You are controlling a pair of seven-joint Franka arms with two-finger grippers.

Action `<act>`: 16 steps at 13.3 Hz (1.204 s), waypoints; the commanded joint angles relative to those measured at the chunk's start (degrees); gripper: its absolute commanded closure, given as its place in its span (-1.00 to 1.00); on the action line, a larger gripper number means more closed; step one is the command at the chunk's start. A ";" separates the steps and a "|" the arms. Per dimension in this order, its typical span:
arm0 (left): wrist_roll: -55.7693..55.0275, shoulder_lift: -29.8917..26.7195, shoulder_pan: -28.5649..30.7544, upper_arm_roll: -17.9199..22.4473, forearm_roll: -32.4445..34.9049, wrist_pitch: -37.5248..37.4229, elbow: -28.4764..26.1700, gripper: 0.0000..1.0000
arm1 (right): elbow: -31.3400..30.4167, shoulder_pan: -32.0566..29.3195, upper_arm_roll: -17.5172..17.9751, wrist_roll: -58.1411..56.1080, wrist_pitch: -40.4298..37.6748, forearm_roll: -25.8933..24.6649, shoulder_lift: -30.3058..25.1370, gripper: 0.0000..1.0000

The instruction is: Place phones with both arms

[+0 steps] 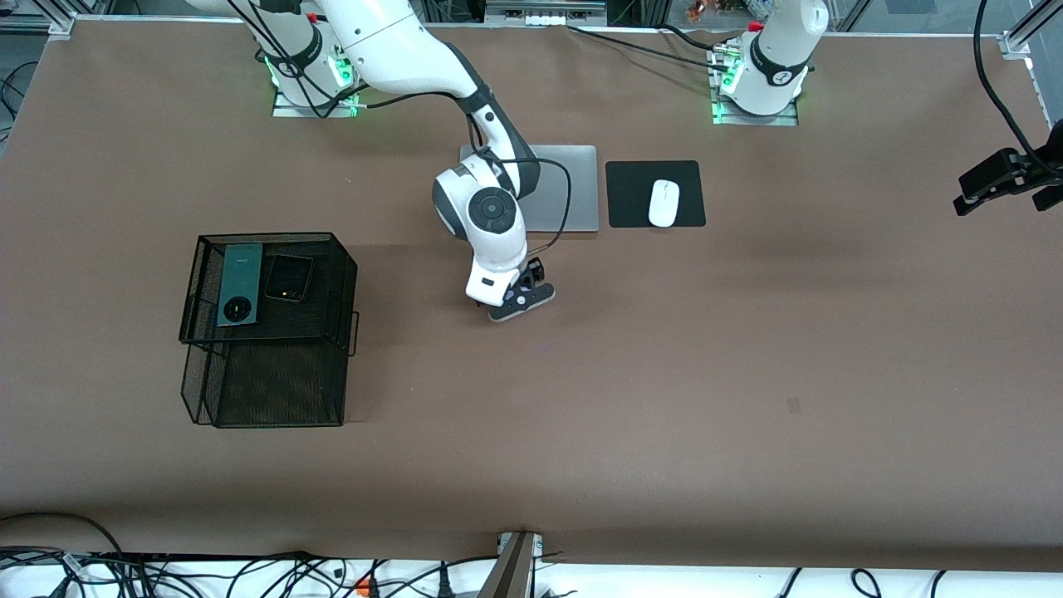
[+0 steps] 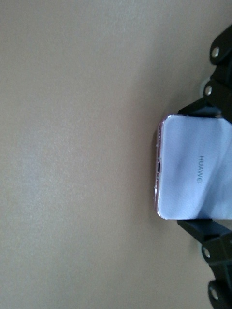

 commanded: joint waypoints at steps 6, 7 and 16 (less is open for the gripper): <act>0.32 0.53 -0.21 -0.30 1.05 -0.45 1.41 -1.00 | 0.51 -1.18 -19.46 -0.76 -14.07 0.78 -14.02 0.74; 0.32 0.53 -0.21 -0.30 0.87 -0.45 1.40 -1.00 | 0.59 -2.84 -20.79 -2.87 -15.75 0.96 -14.90 0.74; 0.50 0.53 -0.21 -0.39 0.61 -0.62 1.23 -1.00 | 0.24 -14.28 -25.90 -13.70 -19.55 6.65 -10.80 0.76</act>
